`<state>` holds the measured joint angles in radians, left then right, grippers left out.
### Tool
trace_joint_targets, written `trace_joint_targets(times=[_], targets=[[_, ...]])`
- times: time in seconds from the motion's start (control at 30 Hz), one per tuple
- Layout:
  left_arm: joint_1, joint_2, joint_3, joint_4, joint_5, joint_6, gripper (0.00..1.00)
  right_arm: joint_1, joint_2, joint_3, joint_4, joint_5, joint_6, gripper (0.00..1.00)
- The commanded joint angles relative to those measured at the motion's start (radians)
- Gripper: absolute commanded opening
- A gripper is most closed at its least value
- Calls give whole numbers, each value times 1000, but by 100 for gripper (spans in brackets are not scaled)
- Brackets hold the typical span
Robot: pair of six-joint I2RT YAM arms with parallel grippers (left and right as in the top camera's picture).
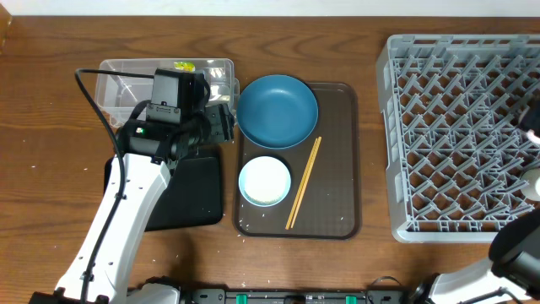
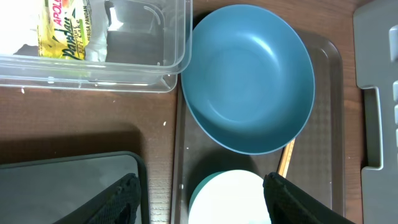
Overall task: Sort waste into correct bins and load items into the dishwasher rack
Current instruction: 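Place the pink cup into the dish rack with the right gripper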
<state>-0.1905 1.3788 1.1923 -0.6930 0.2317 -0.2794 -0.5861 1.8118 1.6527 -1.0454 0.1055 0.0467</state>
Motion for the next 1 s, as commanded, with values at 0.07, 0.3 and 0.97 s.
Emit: trace_joint_targets(times=[0.07, 0.3, 0.97], targets=[[4, 0, 10, -3, -16, 21, 67, -51, 54, 14, 35, 5, 20, 13], [4, 0, 10, -3, -16, 21, 67, -69, 70, 24, 65, -143, 1, 99], [4, 0, 9, -108, -69, 21, 68, 338, -85, 50, 66, -574, -70, 99]])
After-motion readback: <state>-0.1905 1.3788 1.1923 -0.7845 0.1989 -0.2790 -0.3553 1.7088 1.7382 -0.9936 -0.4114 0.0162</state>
